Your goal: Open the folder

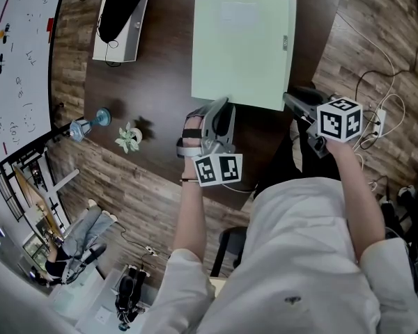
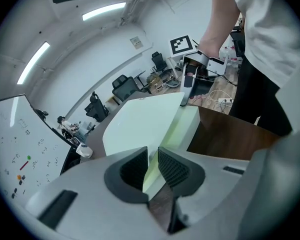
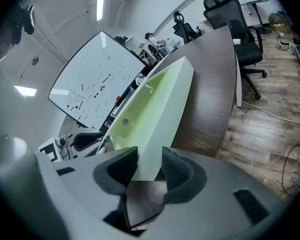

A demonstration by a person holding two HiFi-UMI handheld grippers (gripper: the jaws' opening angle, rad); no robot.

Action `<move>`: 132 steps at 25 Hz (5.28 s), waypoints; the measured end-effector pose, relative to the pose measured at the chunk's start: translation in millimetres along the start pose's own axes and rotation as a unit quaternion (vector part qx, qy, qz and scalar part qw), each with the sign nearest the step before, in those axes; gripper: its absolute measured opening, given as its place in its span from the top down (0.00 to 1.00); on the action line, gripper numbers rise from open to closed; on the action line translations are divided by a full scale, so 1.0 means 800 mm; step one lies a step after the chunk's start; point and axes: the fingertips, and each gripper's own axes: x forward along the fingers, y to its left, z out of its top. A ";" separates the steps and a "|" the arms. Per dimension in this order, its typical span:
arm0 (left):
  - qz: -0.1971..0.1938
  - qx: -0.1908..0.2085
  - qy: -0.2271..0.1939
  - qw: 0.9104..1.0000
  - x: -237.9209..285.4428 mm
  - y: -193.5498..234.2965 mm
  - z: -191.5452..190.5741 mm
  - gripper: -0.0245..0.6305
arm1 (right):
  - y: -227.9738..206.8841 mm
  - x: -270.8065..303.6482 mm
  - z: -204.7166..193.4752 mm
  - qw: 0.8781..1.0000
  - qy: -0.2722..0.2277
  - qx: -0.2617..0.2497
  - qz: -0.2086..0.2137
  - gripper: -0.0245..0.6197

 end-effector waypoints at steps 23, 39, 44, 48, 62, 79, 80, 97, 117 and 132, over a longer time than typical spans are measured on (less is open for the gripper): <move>0.080 -0.116 -0.056 0.988 -0.026 0.037 0.003 0.93 | -0.002 0.001 0.001 1.000 0.011 -0.012 -0.001 0.72; 0.179 -0.306 -0.077 0.932 -0.047 0.090 -0.011 0.93 | 0.000 0.004 0.003 1.000 0.019 -0.021 0.001 0.72; 0.174 -0.401 -0.078 0.896 -0.049 0.103 -0.025 0.93 | 0.001 0.006 0.002 1.000 0.021 -0.022 0.003 0.72; 0.175 -0.467 -0.102 0.860 -0.052 0.117 -0.037 0.93 | 0.000 0.007 0.001 0.999 0.025 -0.022 0.004 0.72; 0.230 -0.553 -0.094 0.796 -0.059 0.171 -0.093 0.93 | -0.002 0.008 0.002 0.999 0.034 -0.024 0.000 0.70; 0.276 -0.596 -0.055 0.752 -0.035 0.218 -0.169 0.92 | -0.006 0.007 0.000 0.999 0.042 -0.028 -0.009 0.70; 0.276 -0.604 -0.054 0.746 -0.033 0.220 -0.175 0.92 | -0.006 0.007 0.000 0.999 0.042 -0.027 -0.009 0.70; 0.267 -0.686 -0.035 0.677 0.002 0.222 -0.262 0.92 | -0.008 0.008 -0.001 0.998 0.049 -0.029 -0.012 0.69; 0.244 -0.723 0.016 0.646 0.030 0.222 -0.302 0.91 | -0.009 0.007 0.000 0.998 0.049 -0.036 -0.018 0.69; 0.237 -0.722 0.016 0.650 0.030 0.222 -0.304 0.88 | -0.009 0.006 -0.001 0.997 0.051 -0.042 -0.030 0.70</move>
